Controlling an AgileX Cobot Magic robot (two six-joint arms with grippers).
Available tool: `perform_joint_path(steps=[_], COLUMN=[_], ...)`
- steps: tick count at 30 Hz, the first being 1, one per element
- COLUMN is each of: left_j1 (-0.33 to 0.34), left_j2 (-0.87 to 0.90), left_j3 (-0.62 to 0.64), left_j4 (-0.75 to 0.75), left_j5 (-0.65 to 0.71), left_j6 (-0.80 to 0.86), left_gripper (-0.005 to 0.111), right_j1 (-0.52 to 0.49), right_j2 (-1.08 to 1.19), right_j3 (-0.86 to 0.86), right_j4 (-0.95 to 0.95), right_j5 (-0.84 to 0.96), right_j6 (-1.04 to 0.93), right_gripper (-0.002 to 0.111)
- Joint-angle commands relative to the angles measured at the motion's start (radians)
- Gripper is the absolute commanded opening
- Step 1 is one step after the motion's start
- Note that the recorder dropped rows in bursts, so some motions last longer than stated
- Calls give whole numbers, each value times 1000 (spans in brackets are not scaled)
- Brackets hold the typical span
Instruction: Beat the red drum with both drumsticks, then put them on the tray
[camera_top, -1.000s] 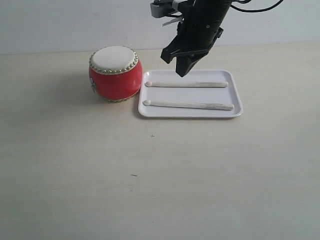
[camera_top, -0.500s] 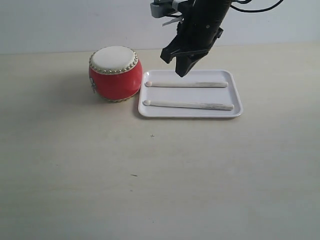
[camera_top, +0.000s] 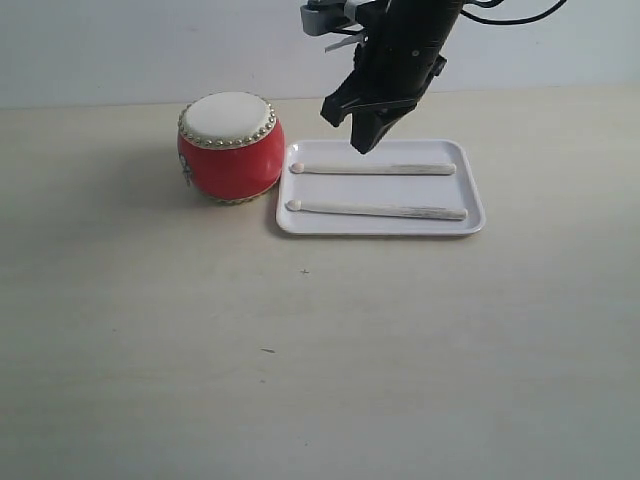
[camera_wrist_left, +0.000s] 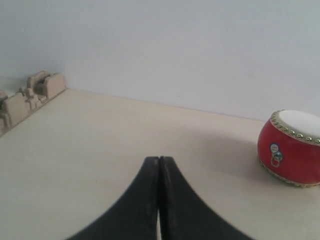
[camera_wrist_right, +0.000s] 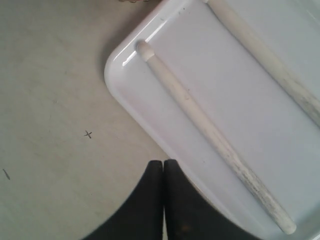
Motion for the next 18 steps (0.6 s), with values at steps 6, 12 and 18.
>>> perform_joint_path(steps=[6, 12, 18], left_j1=[5, 5, 5], left_j2=[-40, -40, -40], left_j3=[4, 4, 4], left_j4=[-2, -2, -2], left_j5=[200, 200, 200], left_j6=[28, 28, 28], left_gripper=[0, 0, 0], right_j1=[-3, -3, -3], right_j2=[-9, -9, -9], right_j3=[5, 5, 5], right_j4=[5, 7, 7], right_j5=[-3, -3, -3], right_j6=[0, 0, 0], right_gripper=[0, 0, 0])
